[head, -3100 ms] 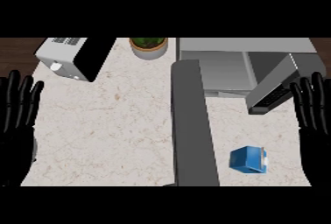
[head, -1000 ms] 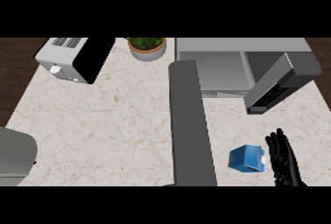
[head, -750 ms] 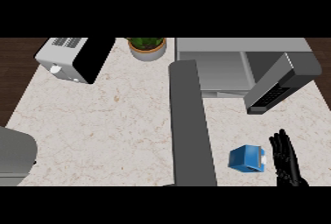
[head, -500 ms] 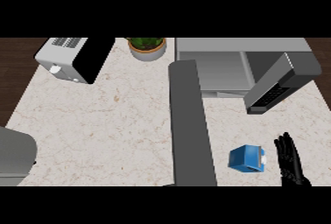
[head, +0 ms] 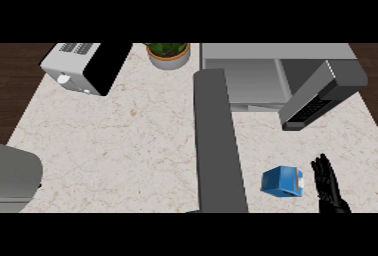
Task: Pick up the milk, place it into the microwave and close the microwave
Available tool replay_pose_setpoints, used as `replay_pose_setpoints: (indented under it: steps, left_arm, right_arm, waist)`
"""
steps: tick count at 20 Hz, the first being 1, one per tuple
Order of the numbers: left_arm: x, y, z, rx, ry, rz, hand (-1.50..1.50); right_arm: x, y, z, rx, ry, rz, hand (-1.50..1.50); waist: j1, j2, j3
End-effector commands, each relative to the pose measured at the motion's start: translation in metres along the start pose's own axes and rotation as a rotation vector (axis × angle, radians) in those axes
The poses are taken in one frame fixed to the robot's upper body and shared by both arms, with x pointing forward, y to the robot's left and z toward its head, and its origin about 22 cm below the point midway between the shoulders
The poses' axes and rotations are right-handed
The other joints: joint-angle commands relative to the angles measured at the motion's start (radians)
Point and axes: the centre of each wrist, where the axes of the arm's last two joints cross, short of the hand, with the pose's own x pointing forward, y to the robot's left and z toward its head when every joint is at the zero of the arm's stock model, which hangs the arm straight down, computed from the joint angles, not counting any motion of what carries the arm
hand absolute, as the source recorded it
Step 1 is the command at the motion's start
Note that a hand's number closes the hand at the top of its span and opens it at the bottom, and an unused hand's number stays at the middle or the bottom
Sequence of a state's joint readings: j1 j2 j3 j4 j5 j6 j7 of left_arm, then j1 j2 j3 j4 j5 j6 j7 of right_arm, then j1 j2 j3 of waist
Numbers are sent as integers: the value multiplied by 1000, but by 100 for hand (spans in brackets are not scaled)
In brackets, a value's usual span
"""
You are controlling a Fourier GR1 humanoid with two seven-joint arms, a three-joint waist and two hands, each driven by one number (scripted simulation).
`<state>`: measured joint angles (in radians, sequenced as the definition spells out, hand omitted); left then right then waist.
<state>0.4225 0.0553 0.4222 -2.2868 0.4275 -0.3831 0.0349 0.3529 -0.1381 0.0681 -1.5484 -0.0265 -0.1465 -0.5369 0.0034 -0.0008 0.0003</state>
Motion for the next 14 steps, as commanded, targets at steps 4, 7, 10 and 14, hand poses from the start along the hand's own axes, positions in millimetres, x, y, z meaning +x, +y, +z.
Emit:
replay_pose_setpoints:
  steps: [4, 7, 10, 14]
  left_arm:
    - [7, 9, -4, 0, -4, 23, -150]
    - [2, -5, 6, -9, -2, 0, -150]
    - [2, 6, -8, 7, -9, -11, -150]
    - [7, -1, 14, 4, -9, -14, -150]
  right_arm:
    - [-32, 3, 0, 17, -6, 20, -150]
    - [-43, 17, -13, -18, 12, 51, -150]
    - [-51, 9, -44, -13, -8, 31, -150]
    - [-65, 10, -28, 43, -8, 47, -150]
  waist:
    - [-1, 0, 0]
    - [2, 0, 0]
    - [2, 1, 0]
    - [4, 0, 0]
